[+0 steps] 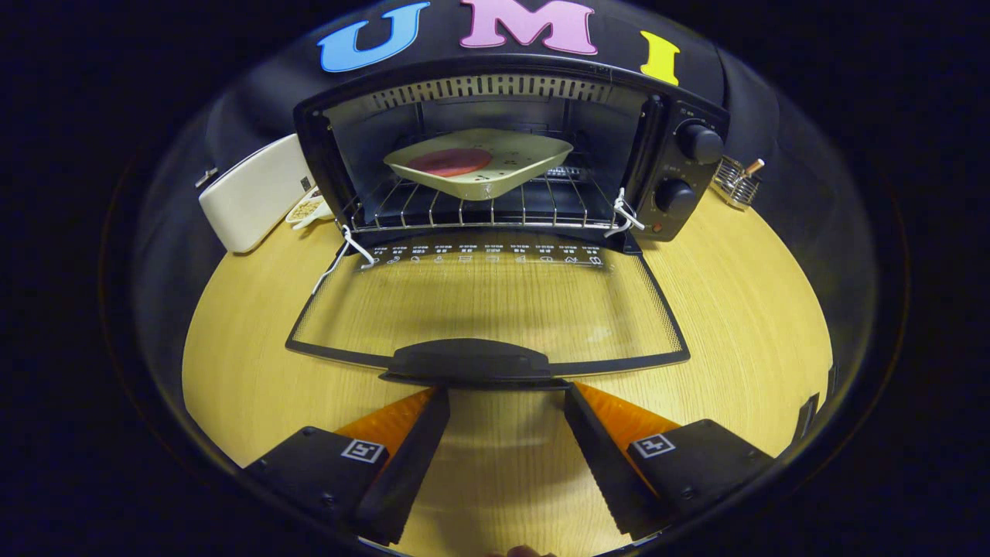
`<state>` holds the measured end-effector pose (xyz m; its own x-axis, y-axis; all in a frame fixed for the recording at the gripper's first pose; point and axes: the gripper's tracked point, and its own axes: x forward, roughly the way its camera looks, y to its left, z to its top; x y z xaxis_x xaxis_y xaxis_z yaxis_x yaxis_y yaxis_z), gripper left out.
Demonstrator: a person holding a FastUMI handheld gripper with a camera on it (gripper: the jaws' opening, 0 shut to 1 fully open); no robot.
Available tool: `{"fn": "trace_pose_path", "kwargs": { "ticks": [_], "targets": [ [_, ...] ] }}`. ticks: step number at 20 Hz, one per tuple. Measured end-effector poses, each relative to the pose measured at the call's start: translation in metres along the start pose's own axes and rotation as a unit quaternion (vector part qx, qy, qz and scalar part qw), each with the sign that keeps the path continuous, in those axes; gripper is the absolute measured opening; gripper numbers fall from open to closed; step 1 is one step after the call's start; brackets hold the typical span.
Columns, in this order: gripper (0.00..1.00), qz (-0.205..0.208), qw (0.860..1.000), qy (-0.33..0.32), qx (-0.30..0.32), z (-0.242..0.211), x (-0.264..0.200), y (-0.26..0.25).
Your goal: Open the toaster oven, put the food inside, and close the toaster oven door.
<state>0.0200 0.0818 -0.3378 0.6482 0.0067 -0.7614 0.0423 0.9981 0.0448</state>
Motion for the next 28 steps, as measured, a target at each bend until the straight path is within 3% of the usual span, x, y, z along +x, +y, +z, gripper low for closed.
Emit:
{"fn": "trace_pose_path", "kwargs": {
  "ticks": [10,14,21,28],
  "targets": [
    [0.99,0.017,0.999,-0.030,0.010,0.029,-0.042,0.002],
    [0.99,0.030,0.998,-0.059,0.008,0.072,-0.055,0.008],
    [1.00,0.048,0.988,-0.131,0.062,0.173,-0.066,0.009],
    [0.99,0.042,0.970,-0.238,0.031,0.232,-0.147,-0.024]
  ]
}}
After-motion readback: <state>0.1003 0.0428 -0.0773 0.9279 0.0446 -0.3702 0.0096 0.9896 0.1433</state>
